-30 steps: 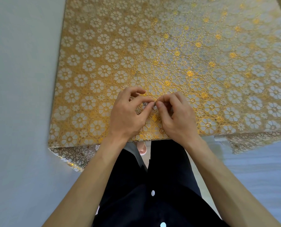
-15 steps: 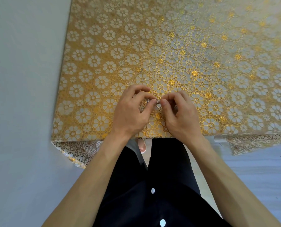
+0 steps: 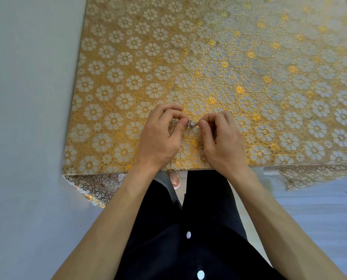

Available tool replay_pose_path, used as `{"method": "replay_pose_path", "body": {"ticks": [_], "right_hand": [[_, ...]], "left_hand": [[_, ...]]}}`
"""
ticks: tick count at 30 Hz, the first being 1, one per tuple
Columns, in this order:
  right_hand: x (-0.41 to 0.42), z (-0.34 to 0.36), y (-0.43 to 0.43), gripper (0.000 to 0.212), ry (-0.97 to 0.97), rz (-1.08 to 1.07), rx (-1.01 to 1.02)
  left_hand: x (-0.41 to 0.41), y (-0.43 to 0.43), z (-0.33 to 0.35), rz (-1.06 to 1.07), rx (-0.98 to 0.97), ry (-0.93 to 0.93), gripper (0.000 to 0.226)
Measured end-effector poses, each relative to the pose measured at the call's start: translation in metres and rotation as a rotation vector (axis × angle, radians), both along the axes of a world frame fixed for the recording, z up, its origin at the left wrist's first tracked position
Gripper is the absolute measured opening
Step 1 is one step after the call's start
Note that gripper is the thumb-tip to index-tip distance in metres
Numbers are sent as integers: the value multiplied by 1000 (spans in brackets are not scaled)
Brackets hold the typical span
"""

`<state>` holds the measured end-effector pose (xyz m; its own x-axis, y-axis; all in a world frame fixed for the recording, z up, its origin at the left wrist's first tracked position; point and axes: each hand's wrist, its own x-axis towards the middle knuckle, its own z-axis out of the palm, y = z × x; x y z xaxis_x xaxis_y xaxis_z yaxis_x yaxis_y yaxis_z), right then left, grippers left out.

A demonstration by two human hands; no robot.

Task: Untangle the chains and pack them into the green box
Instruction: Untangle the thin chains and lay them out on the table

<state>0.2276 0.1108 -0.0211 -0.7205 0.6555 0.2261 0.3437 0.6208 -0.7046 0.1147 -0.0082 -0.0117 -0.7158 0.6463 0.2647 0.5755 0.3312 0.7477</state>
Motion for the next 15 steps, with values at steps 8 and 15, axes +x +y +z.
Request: {"method": "replay_pose_path", "body": {"ticks": [8, 15], "right_hand": [[0, 0, 0, 19, 21, -14, -20], [-1, -3, 1, 17, 42, -24, -24]], "left_hand": [[0, 0, 1, 21, -14, -1, 14], [0, 0, 3, 40, 29, -49, 12]]}}
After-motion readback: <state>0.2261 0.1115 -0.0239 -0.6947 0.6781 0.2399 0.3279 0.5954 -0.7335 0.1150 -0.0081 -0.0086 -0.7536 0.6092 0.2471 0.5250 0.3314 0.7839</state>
